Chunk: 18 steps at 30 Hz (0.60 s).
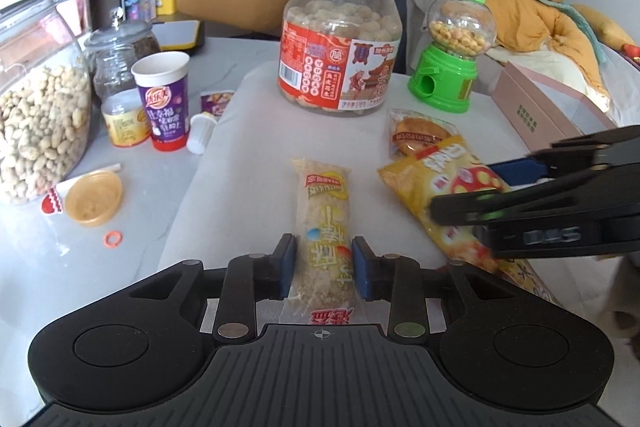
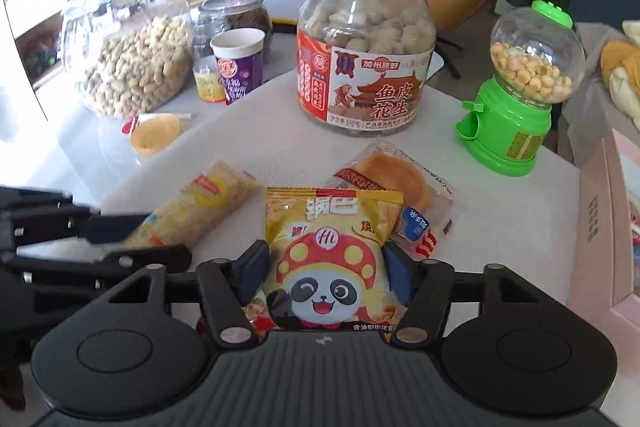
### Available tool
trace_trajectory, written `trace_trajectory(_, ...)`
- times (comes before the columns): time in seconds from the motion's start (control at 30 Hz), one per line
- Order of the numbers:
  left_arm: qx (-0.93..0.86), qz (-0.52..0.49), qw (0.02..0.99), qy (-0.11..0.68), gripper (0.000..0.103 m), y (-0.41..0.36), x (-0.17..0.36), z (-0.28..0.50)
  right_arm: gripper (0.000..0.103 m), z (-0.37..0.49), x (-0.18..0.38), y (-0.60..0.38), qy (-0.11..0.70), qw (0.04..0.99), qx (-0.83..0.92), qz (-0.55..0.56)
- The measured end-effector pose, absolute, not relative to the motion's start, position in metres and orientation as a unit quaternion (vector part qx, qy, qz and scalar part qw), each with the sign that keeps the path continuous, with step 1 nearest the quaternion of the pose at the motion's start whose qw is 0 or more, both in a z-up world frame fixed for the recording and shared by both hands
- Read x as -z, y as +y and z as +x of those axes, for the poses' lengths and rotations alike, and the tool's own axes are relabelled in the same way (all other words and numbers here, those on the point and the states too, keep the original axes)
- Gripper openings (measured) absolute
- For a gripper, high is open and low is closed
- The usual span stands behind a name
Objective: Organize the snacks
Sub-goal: 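Grasp rice stick packet with left tool while right grasps panda chips bag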
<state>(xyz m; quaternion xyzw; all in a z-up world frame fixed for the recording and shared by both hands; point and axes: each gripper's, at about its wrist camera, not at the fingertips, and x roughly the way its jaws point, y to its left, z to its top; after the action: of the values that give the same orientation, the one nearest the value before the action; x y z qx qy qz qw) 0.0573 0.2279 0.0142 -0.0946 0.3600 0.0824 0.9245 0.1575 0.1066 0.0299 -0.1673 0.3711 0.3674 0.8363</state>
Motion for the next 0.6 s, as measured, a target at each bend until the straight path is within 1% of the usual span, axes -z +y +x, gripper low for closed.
trace_trajectory(0.03,-0.082,-0.094,0.925,0.358,0.035,0.228,-0.014,0.058,0.051,0.157,-0.034,0.097,0.374,0.837,-0.369,-0.156)
trace_trajectory(0.2,-0.084,-0.098,0.927,0.352,0.036,0.230,-0.012,0.068,0.041,0.152,-0.055,0.032,0.353,0.863,-0.335,-0.137)
trace_trajectory(0.23,-0.084,-0.099,0.927,0.351,0.038,0.230,-0.012,0.072,0.036,0.151,-0.056,0.016,0.354,0.866,-0.327,-0.133)
trace_trajectory(0.3,-0.077,-0.092,0.929,0.350,0.044,0.229,-0.011,0.081,0.031,0.149,-0.055,-0.016,0.367,0.869,-0.309,-0.122)
trace_trajectory(0.33,-0.075,-0.087,0.929,0.351,0.046,0.228,-0.010,0.085,0.031,0.148,-0.052,-0.030,0.376,0.868,-0.302,-0.117)
trace_trajectory(0.4,-0.078,-0.065,0.930,0.352,0.046,0.223,-0.009,0.094,0.031,0.144,-0.045,-0.054,0.389,0.868,-0.286,-0.117)
trace_trajectory(0.47,-0.091,-0.051,0.930,0.352,0.043,0.217,-0.009,0.098,0.032,0.137,-0.039,-0.070,0.390,0.870,-0.275,-0.125)
trace_trajectory(0.5,-0.099,-0.046,0.930,0.351,0.034,0.215,-0.009,0.097,0.038,0.134,-0.036,-0.076,0.391,0.871,-0.270,-0.124)
trace_trajectory(0.53,-0.100,-0.044,0.931,0.348,0.034,0.213,-0.010,0.096,0.052,0.133,-0.035,-0.081,0.392,0.873,-0.267,-0.115)
trace_trajectory(0.57,-0.091,-0.050,0.933,0.345,0.034,0.213,-0.011,0.093,0.062,0.133,-0.034,-0.085,0.392,0.875,-0.267,-0.097)
trace_trajectory(0.6,-0.083,-0.062,0.934,0.341,0.034,0.212,-0.013,0.089,0.075,0.134,-0.033,-0.088,0.392,0.876,-0.269,-0.076)
